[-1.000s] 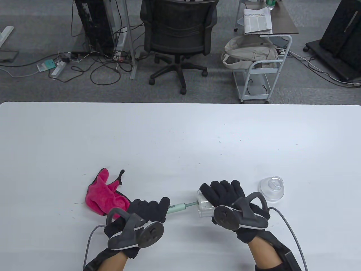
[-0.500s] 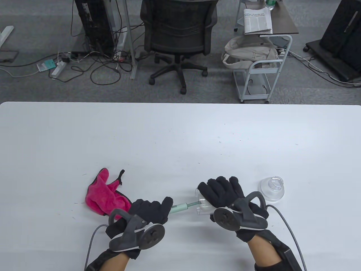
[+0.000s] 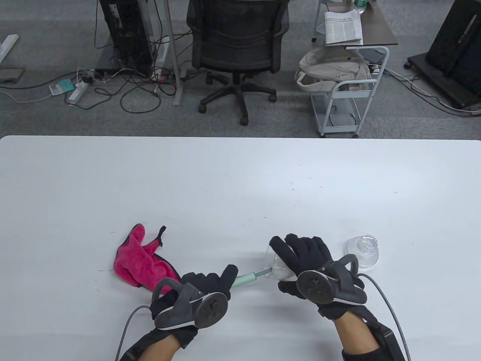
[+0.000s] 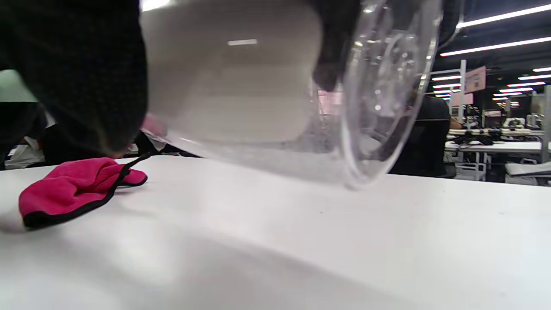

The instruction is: Brush the shaker cup with the cup brush

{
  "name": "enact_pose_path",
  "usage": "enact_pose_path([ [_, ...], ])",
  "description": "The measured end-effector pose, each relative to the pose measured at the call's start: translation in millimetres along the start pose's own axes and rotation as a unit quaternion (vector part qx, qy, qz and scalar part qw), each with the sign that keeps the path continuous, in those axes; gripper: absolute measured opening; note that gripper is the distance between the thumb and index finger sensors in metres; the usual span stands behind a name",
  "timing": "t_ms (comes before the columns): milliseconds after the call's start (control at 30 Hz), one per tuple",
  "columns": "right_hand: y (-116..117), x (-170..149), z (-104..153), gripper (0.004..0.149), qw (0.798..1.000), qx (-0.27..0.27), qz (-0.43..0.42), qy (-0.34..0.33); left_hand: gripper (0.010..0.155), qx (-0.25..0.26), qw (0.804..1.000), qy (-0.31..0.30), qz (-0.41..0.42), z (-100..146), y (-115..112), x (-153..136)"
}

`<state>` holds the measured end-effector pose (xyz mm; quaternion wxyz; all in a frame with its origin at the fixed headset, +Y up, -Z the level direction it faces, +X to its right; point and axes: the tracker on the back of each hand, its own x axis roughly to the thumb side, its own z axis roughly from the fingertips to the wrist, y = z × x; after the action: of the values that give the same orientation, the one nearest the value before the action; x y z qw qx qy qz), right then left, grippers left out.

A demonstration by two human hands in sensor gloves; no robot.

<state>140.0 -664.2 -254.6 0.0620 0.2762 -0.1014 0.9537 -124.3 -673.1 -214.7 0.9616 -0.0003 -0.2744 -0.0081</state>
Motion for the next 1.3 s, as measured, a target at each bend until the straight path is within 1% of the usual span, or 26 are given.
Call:
enact_pose_path([
  [67, -2, -7, 1, 0.106, 1.0, 0.015, 0.005, 0.01, 0.063, 0.011, 1.0, 0.022, -0.011, 2, 3, -7],
  [133, -2, -13, 1, 0.106, 0.999, 0.036, -0.021, 0.024, 0.063, 0.02, 1.0, 0.023, 0.0, 3, 4, -11],
  [167, -2, -16, 2, 0.105, 0.998, 0.032, -0.035, 0.037, 0.063, 0.027, 0.999, 0.029, 0.007, 4, 5, -13],
  [233, -5, -23, 2, 0.106, 0.998, 0.016, -0.025, 0.048, 0.064, 0.037, 0.999, 0.036, 0.009, 5, 7, -16],
  [267, -6, -25, 3, 0.106, 0.998, 0.025, -0.024, 0.055, 0.065, 0.04, 0.998, 0.043, 0.01, 5, 8, -18],
  [300, -7, -31, 7, 0.107, 0.997, 0.014, -0.035, 0.067, 0.065, 0.048, 0.997, 0.057, 0.015, 6, 9, -21],
  [367, -10, -38, 9, 0.107, 0.995, -0.013, -0.052, 0.079, 0.067, 0.036, 0.995, 0.08, 0.037, 6, 8, -24],
  [400, -13, -42, 11, 0.106, 0.994, -0.035, -0.071, 0.082, 0.068, 0.024, 0.994, 0.09, 0.058, 4, 5, -23],
  [467, -14, -44, 12, 0.105, 0.991, -0.055, -0.094, 0.082, 0.069, 0.023, 0.992, 0.101, 0.078, -2, -2, -19],
  [500, -15, -45, 12, 0.105, 0.987, -0.071, -0.119, 0.079, 0.069, 0.022, 0.989, 0.122, 0.078, -12, -10, -12],
  [533, -15, -44, 12, 0.105, 0.983, -0.089, -0.136, 0.081, 0.068, 0.011, 0.987, 0.144, 0.07, -20, -14, -8],
  [600, -15, -42, 11, 0.105, 0.976, -0.116, -0.165, 0.079, 0.066, -0.037, 0.98, 0.193, 0.027, -40, -25, 5],
  [667, -15, -39, 11, 0.104, 0.973, -0.119, -0.181, 0.075, 0.063, -0.07, 0.97, 0.233, 0.012, -61, -35, 15],
  [700, -15, -37, 11, 0.103, 0.972, -0.125, -0.187, 0.07, 0.062, -0.104, 0.965, 0.242, -0.001, -75, -42, 21],
  [767, -15, -34, 11, 0.103, 0.97, -0.127, -0.196, 0.065, 0.062, -0.144, 0.957, 0.251, -0.011, -94, -55, 30],
  [867, -15, -31, 11, 0.102, 0.964, -0.135, -0.22, 0.058, 0.065, -0.17, 0.949, 0.254, -0.078, -112, -70, 48],
  [900, -15, -30, 10, 0.103, 0.961, -0.14, -0.23, 0.055, 0.067, -0.185, 0.943, 0.256, -0.101, -115, -74, 53],
  [967, -15, -29, 10, 0.103, 0.959, -0.143, -0.24, 0.053, 0.068, -0.215, 0.937, 0.25, -0.115, -120, -80, 58],
  [1000, -15, -29, 10, 0.102, 0.957, -0.144, -0.246, 0.049, 0.065, -0.226, 0.935, 0.249, -0.109, -121, -80, 59],
  [1033, -15, -29, 10, 0.103, 0.955, -0.15, -0.249, 0.049, 0.065, -0.222, 0.937, 0.251, -0.101, -121, -79, 58],
  [1100, -17, -30, 11, 0.103, 0.954, -0.156, -0.253, 0.051, 0.065, -0.2, 0.945, 0.25, -0.072, -116, -65, 51],
  [1133, -18, -31, 12, 0.102, 0.95, -0.165, -0.258, 0.054, 0.065, -0.191, 0.947, 0.253, -0.05, -109, -48, 44],
  [1200, -19, -36, 14, 0.102, 0.941, -0.182, -0.281, 0.06, 0.067, -0.132, 0.953, 0.272, -0.006, -96, -15, 24],
  [1233, -19, -38, 15, 0.101, 0.936, -0.182, -0.295, 0.063, 0.069, -0.101, 0.952, 0.29, 0.013, -88, 2, 11],
  [1267, -18, -40, 15, 0.099, 0.928, -0.184, -0.318, 0.065, 0.069, -0.066, 0.947, 0.313, 0.032, -77, 19, -9],
  [1300, -18, -40, 15, 0.098, 0.925, -0.184, -0.325, 0.066, 0.072, -0.042, 0.943, 0.327, 0.042, -69, 27, -22],
])
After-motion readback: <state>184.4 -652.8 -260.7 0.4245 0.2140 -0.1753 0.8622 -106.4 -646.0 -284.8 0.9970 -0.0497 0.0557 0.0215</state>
